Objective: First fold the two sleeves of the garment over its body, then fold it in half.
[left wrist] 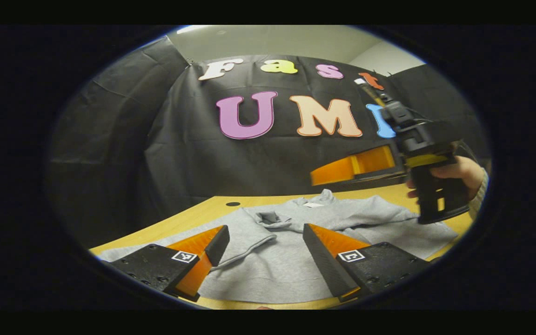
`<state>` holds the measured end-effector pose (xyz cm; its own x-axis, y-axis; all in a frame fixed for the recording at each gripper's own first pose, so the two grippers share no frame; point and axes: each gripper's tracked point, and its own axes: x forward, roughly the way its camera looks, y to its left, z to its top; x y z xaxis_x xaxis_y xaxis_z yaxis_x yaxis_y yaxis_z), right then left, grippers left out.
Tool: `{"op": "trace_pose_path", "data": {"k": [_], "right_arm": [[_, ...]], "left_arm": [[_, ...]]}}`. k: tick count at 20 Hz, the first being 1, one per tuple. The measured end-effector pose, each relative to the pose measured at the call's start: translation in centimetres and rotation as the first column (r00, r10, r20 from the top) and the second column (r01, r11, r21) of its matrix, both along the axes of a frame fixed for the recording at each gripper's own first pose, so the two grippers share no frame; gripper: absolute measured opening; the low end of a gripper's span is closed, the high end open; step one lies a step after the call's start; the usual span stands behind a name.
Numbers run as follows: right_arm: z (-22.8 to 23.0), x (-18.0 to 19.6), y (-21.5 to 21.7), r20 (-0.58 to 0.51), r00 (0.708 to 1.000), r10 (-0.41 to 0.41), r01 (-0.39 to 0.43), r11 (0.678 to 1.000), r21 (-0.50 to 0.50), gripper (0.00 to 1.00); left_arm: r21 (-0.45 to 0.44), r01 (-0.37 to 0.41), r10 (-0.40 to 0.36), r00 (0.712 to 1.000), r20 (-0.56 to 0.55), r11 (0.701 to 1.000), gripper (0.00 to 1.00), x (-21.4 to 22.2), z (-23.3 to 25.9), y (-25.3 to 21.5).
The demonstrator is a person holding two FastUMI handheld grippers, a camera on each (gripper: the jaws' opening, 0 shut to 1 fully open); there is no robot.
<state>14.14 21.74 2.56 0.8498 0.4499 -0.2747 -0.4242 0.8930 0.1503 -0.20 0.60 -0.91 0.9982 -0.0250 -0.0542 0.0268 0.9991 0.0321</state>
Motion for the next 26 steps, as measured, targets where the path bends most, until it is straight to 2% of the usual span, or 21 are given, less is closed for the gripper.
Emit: {"op": "trace_pose_path", "data": {"k": [5, 6, 7, 13, 18, 26], "right_arm": [[2.2, -4.3, -6.7, 0.107, 0.991, -0.083, 0.085, 0.996, -0.011, 0.97], [2.5, -5.0, -7.6, 0.119, 0.988, -0.096, 0.097, 0.995, -0.004, 0.94], [2.7, -5.7, -8.5, 0.123, 0.986, -0.112, 0.112, 0.994, 0.003, 0.97], [0.9, -8.1, -14.3, 0.133, 0.971, -0.201, 0.205, 0.979, -0.015, 0.97], [-0.3, -9.3, -17.0, 0.096, 0.962, -0.256, 0.253, 0.967, 0.034, 0.97], [-0.8, -9.6, -19.6, 0.111, 0.940, -0.324, 0.317, 0.946, 0.072, 0.97]], "left_arm": [[-0.018, -0.004, 0.002, 0.995, -0.100, 1.000, 0.94, -0.9, -1.2, 1.7], [-0.029, -0.011, 0.008, 0.994, -0.111, 1.000, 0.94, -1.1, -0.9, 2.3], [-0.034, -0.021, 0.016, 0.993, -0.120, 0.999, 0.94, -1.2, -0.6, 3.0], [0.035, -0.114, 0.118, 0.980, -0.161, 0.993, 0.94, -3.5, 1.0, 9.4], [0.104, -0.186, 0.204, 0.958, -0.200, 0.977, 0.94, -6.3, 1.4, 14.9], [0.030, -0.270, 0.265, 0.908, -0.324, 0.962, 0.94, -10.7, -3.0, 18.4]]}}
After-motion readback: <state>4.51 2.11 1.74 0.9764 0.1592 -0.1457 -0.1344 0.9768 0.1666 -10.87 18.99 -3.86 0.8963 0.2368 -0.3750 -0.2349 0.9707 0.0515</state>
